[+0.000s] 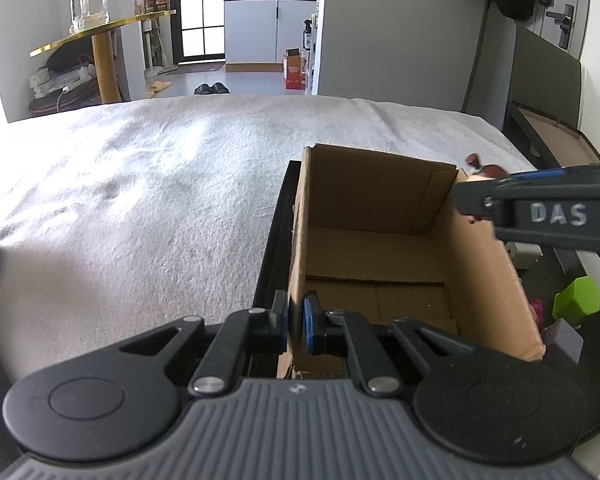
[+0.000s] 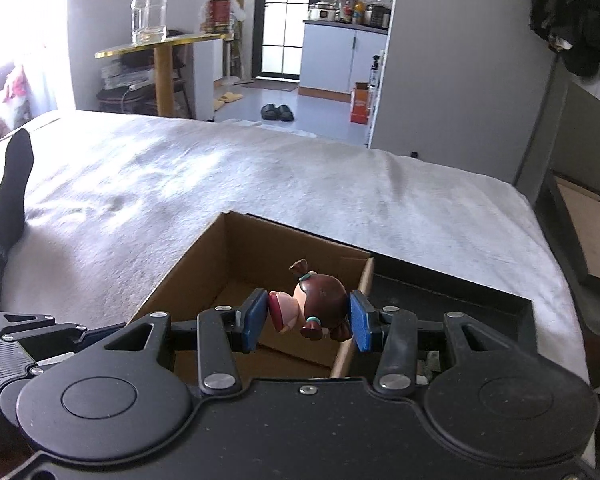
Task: Organize rigid objects
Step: 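Carry the doll over the cardboard box and open the right gripper, then move the right gripper back to the grey-blue cube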
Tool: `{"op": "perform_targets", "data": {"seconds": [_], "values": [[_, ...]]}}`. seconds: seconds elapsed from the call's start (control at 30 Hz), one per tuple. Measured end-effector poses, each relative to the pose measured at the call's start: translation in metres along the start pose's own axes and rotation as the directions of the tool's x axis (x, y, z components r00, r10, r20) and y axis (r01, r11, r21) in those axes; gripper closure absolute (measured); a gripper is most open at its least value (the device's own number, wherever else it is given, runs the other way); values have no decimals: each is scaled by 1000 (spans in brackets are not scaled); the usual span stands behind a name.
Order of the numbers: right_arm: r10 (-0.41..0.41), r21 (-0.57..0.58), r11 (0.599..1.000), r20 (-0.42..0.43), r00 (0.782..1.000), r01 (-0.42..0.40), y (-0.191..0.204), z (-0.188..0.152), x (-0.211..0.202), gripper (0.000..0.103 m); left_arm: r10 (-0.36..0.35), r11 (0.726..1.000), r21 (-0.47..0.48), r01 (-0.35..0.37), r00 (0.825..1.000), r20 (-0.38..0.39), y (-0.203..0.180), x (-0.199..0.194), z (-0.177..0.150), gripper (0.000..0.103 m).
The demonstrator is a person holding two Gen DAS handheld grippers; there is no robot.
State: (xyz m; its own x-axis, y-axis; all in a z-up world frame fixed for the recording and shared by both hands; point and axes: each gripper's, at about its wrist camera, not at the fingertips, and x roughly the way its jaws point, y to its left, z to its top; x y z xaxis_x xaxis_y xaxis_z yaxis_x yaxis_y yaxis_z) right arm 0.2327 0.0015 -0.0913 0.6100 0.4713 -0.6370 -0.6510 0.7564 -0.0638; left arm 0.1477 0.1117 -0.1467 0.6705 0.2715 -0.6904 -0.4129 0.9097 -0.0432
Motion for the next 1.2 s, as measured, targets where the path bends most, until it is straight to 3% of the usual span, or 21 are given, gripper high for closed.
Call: {"op": "perform_targets", "data": {"seconds": [0.37, 0.5, 0.97, 1.2], "values": [[17, -41, 999, -65, 998, -20, 15, 3, 20, 59, -17, 1000, -20, 17, 1000, -6, 4, 0, 1, 96], [-32, -68, 997, -56, 998, 28, 18, 2, 17, 48, -25, 999, -23, 25, 1000, -12, 4, 1, 1, 95], [-53, 54, 997, -64, 997, 56, -23, -18, -19, 45, 6, 1000, 24, -5, 1000, -27, -4, 2, 2, 95], [-54, 126, 990, -81, 995, 64, -47, -34, -25, 46, 44, 997, 67, -38, 994, -98, -16, 6, 8, 87]]}}
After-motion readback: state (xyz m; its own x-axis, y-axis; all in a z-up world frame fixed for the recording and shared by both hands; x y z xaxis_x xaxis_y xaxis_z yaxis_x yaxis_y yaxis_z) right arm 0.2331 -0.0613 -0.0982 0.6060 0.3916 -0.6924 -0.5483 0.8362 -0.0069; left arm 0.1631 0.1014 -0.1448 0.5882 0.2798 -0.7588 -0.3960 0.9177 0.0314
